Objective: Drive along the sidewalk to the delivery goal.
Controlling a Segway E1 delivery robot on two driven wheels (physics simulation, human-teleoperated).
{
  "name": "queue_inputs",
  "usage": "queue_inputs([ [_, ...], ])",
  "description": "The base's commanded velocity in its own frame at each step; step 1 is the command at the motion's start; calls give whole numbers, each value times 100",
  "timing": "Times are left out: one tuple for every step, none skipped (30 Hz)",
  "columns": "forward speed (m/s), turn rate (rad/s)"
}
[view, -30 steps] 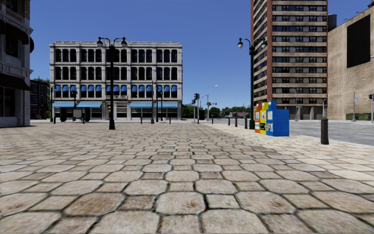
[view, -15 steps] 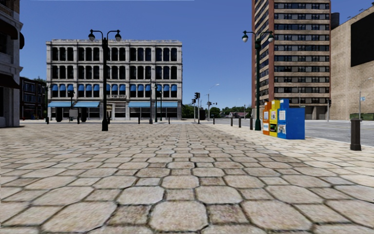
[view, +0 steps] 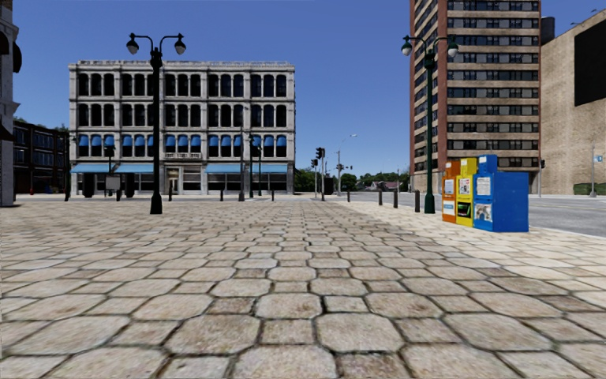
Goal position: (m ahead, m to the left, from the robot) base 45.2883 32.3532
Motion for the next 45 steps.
queue_inputs([
  [200, 0],
  [200, 0],
  [200, 0],
  [200, 0],
  [200, 0],
  [200, 0],
  [200, 0],
  [200, 0],
  [200, 0],
  [200, 0],
  [200, 0],
  [200, 0],
  [200, 0],
  [200, 0],
  [200, 0],
  [200, 0],
  [200, 0],
  [200, 0],
  [200, 0],
  [200, 0],
  [200, 0],
  [200, 0],
  [200, 0],
  [200, 0],
  [200, 0],
  [200, 0],
  [200, 0],
  [200, 0],
  [200, 0],
  [200, 0],
  [200, 0],
  [200, 0],
  [200, 0],
  [200, 0],
  [200, 0],
  [200, 0],
  [200, 0],
  [200, 0],
  [200, 0],
  [200, 0],
  [200, 0],
  [200, 0],
  [200, 0],
  [200, 0],
  [200, 0],
])
